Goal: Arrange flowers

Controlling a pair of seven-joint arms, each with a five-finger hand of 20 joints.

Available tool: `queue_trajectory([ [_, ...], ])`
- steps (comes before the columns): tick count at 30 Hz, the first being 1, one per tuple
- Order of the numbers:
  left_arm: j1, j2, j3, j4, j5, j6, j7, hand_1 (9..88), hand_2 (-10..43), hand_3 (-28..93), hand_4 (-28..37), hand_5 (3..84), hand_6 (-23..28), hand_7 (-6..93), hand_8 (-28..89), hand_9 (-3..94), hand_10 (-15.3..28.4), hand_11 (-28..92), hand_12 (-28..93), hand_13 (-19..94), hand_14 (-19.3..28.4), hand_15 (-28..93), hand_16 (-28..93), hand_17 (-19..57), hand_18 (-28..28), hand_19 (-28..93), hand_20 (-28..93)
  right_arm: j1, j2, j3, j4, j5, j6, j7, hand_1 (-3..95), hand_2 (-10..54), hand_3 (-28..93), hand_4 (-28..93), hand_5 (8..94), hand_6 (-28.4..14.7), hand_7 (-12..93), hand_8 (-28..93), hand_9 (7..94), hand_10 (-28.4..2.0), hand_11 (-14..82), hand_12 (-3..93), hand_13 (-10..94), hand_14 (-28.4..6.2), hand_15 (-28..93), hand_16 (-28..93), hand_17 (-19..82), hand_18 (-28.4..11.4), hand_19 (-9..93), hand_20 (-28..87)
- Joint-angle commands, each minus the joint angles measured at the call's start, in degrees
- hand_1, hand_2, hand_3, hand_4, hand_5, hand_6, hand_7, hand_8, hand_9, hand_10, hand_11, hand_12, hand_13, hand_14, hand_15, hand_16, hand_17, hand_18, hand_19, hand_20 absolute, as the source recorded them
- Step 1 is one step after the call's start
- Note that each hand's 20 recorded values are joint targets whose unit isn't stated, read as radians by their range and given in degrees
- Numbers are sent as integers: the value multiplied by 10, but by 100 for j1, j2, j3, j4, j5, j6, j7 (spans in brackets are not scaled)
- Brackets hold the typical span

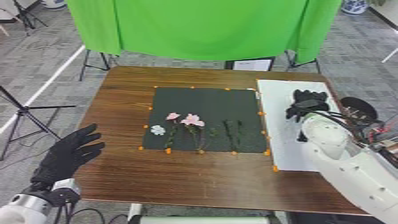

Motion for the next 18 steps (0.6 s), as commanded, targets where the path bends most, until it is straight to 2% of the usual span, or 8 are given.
queue_trajectory([
  [1, 49, -9, -33, -15, -8, -22, -47, 242, 5, 726, -283, 321, 57, 182, -100, 272, 135, 250, 170, 201, 178, 466, -45, -96, 220, 414, 87, 116, 164, -186, 248, -440, 397, 190, 274, -95, 904, -282, 342, -17, 438, -199, 426, -111, 351, 235, 513, -62, 512, 170, 113, -202, 641, 347],
  [5, 60, 9, -27, -15, -23, -25, -41, 242, 5, 725, -283, 321, 57, 181, -100, 272, 136, 249, 170, 201, 179, 466, -45, -96, 220, 414, 88, 164, 116, -204, 360, -351, 460, 182, 294, -95, 905, -282, 386, -4, 453, -213, 477, -99, 361, 229, 563, -49, 519, 181, 128, -196, 653, 351],
  [9, 89, 15, -32, -28, -29, 5, -33, 242, 5, 725, -283, 320, 57, 181, -100, 272, 136, 249, 170, 201, 178, 465, -45, -96, 220, 414, 88, 116, 95, -102, 329, -270, 223, -85, 306, -95, 901, -283, 416, 10, 460, -219, 529, -87, 367, 226, 597, -41, 519, 192, 137, -191, 656, 354],
  [15, 69, 18, -20, -19, -28, 2, -36, 242, 5, 725, -283, 320, 57, 180, -100, 272, 135, 248, 170, 201, 178, 465, -44, -96, 220, 414, 88, 161, 14, -154, 402, -148, 196, -294, 317, -95, 902, -283, 431, 19, 455, -222, 533, -82, 349, 218, 605, -37, 506, 202, 147, -187, 658, 357],
  [18, 62, 16, -17, -20, -30, 4, -34, 243, 5, 724, -283, 321, 57, 180, -100, 272, 135, 248, 171, 201, 179, 465, -45, -96, 220, 414, 88, 137, -16, -144, 411, -165, 138, -402, 333, -95, 897, -283, 463, 25, 452, -222, 572, -79, 331, 218, 630, -34, 499, 207, 156, -184, 661, 358],
])
